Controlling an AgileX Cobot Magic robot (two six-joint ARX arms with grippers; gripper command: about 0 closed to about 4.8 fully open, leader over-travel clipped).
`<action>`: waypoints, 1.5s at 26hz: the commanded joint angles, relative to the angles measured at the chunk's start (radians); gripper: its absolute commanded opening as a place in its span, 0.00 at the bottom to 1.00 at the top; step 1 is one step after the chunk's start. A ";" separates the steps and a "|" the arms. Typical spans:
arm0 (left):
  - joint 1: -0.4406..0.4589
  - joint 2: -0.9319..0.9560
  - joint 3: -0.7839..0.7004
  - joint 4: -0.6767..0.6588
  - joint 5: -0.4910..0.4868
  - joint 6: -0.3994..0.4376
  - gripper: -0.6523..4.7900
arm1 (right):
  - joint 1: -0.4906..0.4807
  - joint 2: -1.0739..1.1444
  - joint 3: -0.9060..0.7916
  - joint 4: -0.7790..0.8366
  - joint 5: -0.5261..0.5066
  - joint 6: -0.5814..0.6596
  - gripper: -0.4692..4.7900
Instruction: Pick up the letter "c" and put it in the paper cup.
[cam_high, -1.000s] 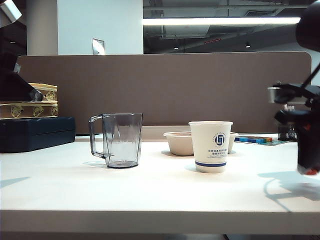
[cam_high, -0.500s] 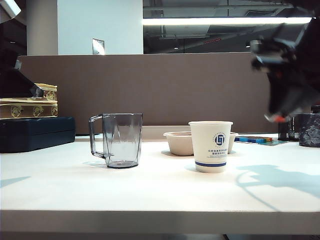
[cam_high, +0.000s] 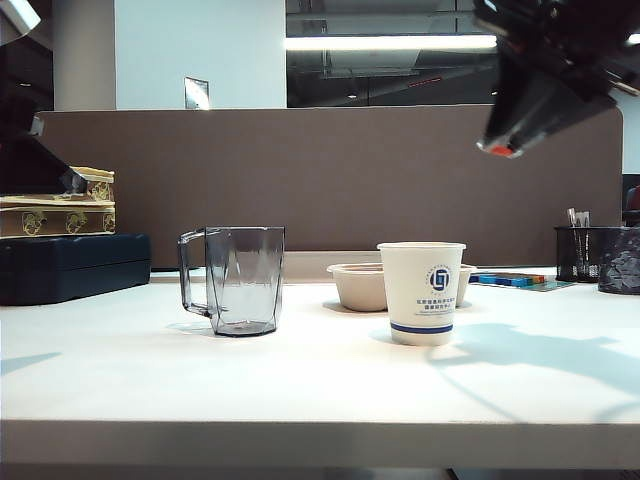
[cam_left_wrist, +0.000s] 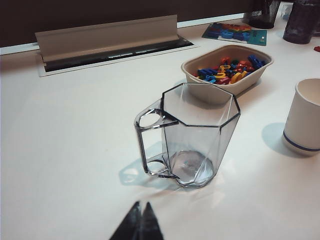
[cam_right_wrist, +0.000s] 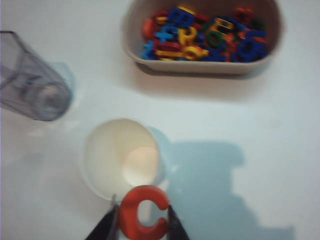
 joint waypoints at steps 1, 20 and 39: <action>0.000 -0.002 0.006 0.014 0.006 -0.003 0.13 | 0.002 -0.003 0.010 0.004 -0.071 0.017 0.29; 0.000 -0.002 0.006 0.013 0.006 -0.003 0.13 | 0.074 0.037 0.010 0.042 -0.217 0.015 0.29; 0.000 -0.002 0.006 0.013 0.003 0.001 0.13 | 0.084 0.153 0.009 0.122 -0.156 -0.039 0.29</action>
